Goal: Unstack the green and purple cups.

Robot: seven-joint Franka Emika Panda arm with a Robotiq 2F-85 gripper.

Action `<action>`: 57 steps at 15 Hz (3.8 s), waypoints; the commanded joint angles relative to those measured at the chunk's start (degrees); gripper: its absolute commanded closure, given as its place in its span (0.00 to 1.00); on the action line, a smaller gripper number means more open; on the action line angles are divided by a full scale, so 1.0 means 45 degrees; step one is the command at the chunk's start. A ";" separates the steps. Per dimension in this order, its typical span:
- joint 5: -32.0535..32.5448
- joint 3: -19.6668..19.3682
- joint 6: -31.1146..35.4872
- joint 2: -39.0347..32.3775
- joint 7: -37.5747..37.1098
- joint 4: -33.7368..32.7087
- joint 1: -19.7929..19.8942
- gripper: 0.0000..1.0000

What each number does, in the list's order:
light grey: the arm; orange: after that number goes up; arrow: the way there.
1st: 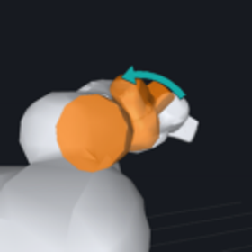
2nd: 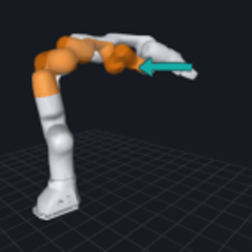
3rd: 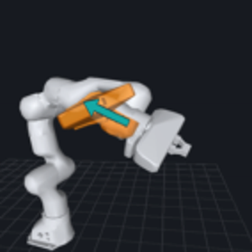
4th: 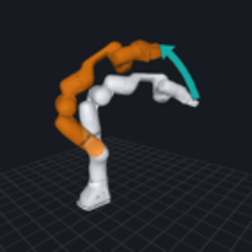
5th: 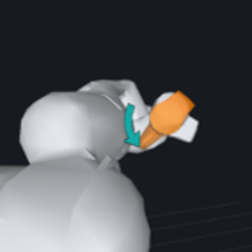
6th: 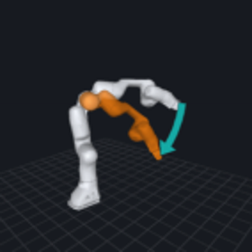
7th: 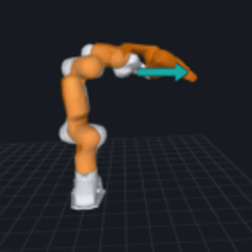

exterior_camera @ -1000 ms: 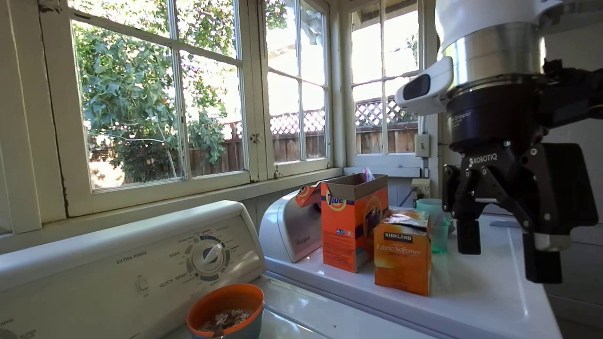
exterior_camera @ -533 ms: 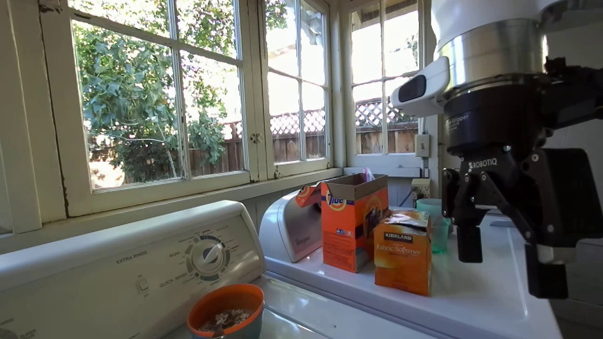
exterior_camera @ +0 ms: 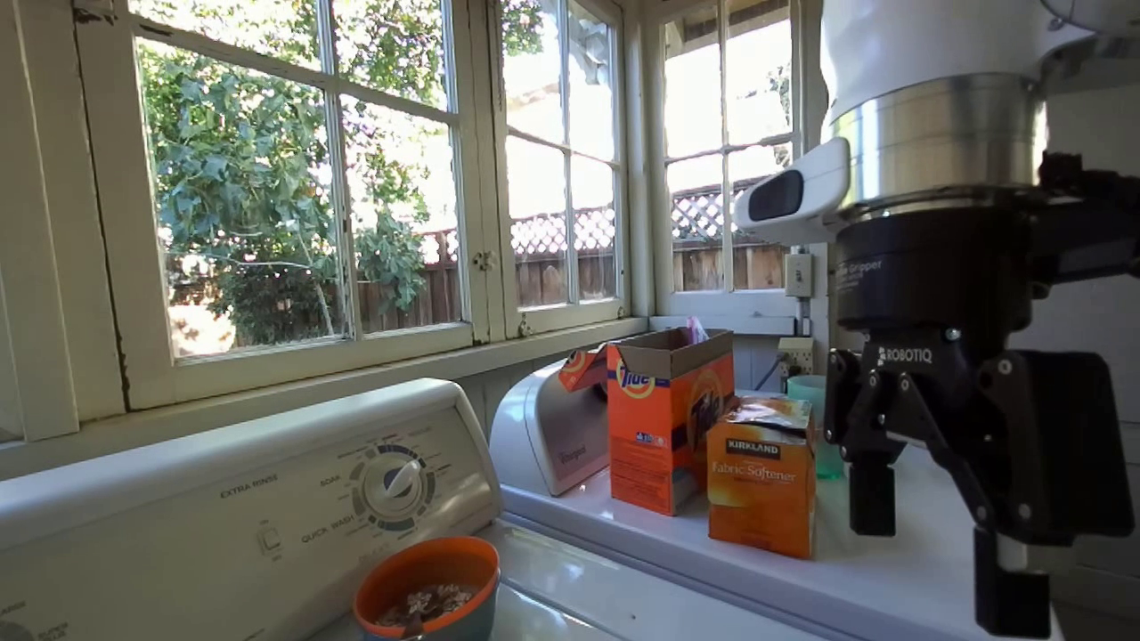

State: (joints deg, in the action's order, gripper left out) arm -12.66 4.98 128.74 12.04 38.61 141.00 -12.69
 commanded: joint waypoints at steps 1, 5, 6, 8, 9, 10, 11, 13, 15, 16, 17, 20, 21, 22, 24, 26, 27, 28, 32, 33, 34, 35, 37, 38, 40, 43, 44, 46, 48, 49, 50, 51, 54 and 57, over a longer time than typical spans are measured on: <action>-0.0426 0.0118 0.1173 -0.0414 0.0059 0.0456 -0.0181 0.00; -0.0483 0.0340 0.1744 -0.1216 -0.0002 0.0326 -0.0257 0.00; -0.0449 0.0408 0.1809 -0.1431 0.0040 0.0254 -0.0266 0.00; -0.0266 0.0559 0.1839 -0.1843 -0.0106 0.0124 -0.0234 0.00; -0.0170 0.0633 0.1836 -0.2021 -0.0177 0.0072 -0.0194 0.00; -0.0138 0.0688 0.1848 -0.2164 -0.0230 0.0037 -0.0155 0.21; -0.0080 0.0730 0.1823 -0.2293 -0.0349 -0.0010 -0.0106 0.27; -0.0051 0.0764 0.1827 -0.2498 -0.0502 -0.0093 -0.0018 0.42; -0.0027 0.0770 0.1825 -0.2698 -0.0656 -0.0187 0.0061 0.58; -0.0084 0.0759 0.1833 -0.2760 -0.0739 -0.0200 0.0113 0.67; -0.0085 0.0748 0.1864 -0.2783 -0.0848 -0.0178 0.0173 0.73; -0.0138 0.0703 0.1896 -0.2748 -0.1203 -0.0107 0.0372 0.96; -0.0132 0.0698 0.1895 -0.2733 -0.1308 -0.0096 0.0426 1.00; -0.0087 0.0692 0.1901 -0.2712 -0.1456 -0.0087 0.0478 1.00; -0.0043 0.0685 0.1911 -0.2630 -0.1747 -0.0109 0.0549 0.98; 0.0039 0.0690 0.1879 -0.2583 -0.2039 -0.0094 0.0600 0.98; 0.0091 0.0690 0.1861 -0.2567 -0.2190 -0.0086 0.0618 0.98; 0.0136 0.0687 0.1815 -0.2564 -0.2300 -0.0087 0.0636 0.98; 0.0355 0.0625 0.1658 -0.2393 -0.2939 0.0019 0.0749 0.98; 0.0450 0.0617 0.1619 -0.2375 -0.3144 0.0023 0.0780 0.98; 0.0598 0.0602 0.1531 -0.2338 -0.3426 0.0030 0.0820 0.98; 0.0681 0.0594 0.1477 -0.2312 -0.3632 0.0031 0.0850 0.98; 0.0922 0.0583 0.1310 -0.2254 -0.4051 0.0022 0.0888 0.98; 0.1055 0.0578 0.1195 -0.2230 -0.4257 0.0011 0.0902 0.98; 0.1291 0.0556 0.1019 -0.2164 -0.4644 0.0023 0.0923 0.98; 0.1644 0.0521 0.0822 -0.2068 -0.5278 0.0046 0.0984 0.98; 0.1719 0.0508 0.0798 -0.2052 -0.5439 0.0047 0.0997 0.98; 0.1897 0.0495 0.0649 -0.2036 -0.5700 -0.0003 0.1025 0.98; 0.1973 0.0490 0.0524 -0.2051 -0.5819 -0.0060 0.1053 0.97; 0.1977 0.0487 0.0511 -0.2061 -0.5850 -0.0079 0.1065 0.95; 0.1925 0.0489 0.0582 -0.2080 -0.5737 -0.0094 0.1069 0.75; 0.1955 0.0494 0.0599 -0.2084 -0.5809 -0.0103 0.1071 0.67; 0.1975 0.0501 0.0855 -0.1869 -0.5875 0.0012 0.1065 0.45; 0.2032 0.0508 0.0949 -0.1484 -0.6010 0.0167 0.1050 0.23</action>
State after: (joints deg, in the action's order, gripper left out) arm -4.84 7.12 132.77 2.63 13.42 140.18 -8.01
